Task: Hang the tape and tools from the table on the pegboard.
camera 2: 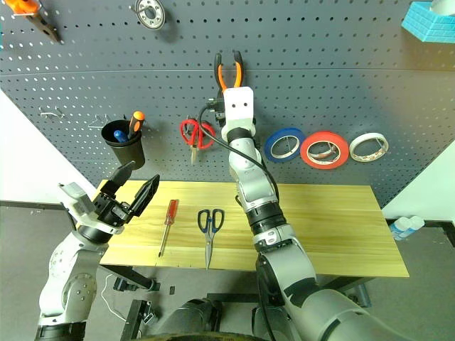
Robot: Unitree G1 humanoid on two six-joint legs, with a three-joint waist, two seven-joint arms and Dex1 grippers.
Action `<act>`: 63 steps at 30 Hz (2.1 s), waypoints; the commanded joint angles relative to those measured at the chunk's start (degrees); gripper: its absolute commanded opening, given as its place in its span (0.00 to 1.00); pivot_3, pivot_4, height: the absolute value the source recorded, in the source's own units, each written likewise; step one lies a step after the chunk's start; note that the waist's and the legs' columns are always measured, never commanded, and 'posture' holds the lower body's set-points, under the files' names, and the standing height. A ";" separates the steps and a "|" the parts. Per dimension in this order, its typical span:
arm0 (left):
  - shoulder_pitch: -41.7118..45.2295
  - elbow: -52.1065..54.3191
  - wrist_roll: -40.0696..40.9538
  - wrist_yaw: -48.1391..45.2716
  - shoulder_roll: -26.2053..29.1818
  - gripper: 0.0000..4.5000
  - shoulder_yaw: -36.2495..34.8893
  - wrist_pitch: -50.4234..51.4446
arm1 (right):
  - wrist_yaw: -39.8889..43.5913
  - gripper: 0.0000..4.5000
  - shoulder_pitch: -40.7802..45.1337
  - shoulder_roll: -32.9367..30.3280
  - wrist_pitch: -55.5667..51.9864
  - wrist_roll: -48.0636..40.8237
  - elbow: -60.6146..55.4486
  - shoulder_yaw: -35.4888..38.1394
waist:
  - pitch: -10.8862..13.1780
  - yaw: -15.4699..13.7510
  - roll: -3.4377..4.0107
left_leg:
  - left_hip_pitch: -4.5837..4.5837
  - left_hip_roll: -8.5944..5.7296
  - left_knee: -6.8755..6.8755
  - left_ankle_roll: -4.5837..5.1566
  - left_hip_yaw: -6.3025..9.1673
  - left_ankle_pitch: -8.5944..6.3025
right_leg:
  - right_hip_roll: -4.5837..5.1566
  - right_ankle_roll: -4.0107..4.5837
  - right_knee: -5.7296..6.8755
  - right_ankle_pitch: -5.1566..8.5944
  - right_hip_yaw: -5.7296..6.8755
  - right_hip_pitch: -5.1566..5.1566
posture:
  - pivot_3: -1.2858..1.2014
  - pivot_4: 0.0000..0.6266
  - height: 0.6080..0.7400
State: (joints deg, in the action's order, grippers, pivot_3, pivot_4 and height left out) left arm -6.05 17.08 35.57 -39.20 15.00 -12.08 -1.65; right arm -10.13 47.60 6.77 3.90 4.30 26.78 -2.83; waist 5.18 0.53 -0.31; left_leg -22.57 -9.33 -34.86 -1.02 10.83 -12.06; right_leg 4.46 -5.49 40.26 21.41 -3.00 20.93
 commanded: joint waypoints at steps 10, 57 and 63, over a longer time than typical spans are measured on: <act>0.04 2.76 0.63 0.50 0.86 1.00 -0.73 -0.09 | 0.00 0.47 1.09 -0.40 4.84 0.38 1.91 0.32 | 0.00 -0.04 0.00 | 0.00 0.00 0.02 0.00 0.00 0.00 | 0.00 0.00 -0.01 0.00 0.00 0.01 | 0.56 0.10 0.84; 0.84 2.20 0.62 0.48 1.25 1.00 -0.71 -0.21 | 0.30 1.00 0.68 -1.08 4.13 0.43 3.24 0.22 | 0.02 -0.17 0.01 | 0.00 0.00 0.14 0.00 0.01 0.00 | 0.01 0.02 -0.09 0.01 -0.01 0.02 | 0.56 0.09 0.84; 1.07 1.32 0.45 -0.08 0.96 1.00 -0.39 -0.50 | 0.92 1.00 0.09 -1.67 2.51 0.48 0.23 0.16 | 0.02 -0.15 0.01 | 0.00 0.00 0.14 0.00 0.01 0.00 | 0.01 0.02 -0.10 0.01 -0.01 0.03 | 0.55 0.08 0.84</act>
State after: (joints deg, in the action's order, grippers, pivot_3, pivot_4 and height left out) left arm -5.84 17.94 35.63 -38.89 15.67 -12.12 -1.52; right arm -9.57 47.22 5.24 6.39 4.33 30.52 -2.55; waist 5.20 0.38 -0.31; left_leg -22.57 -9.33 -34.72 -1.01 10.84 -12.07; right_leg 4.47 -5.48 40.16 21.42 -3.01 20.96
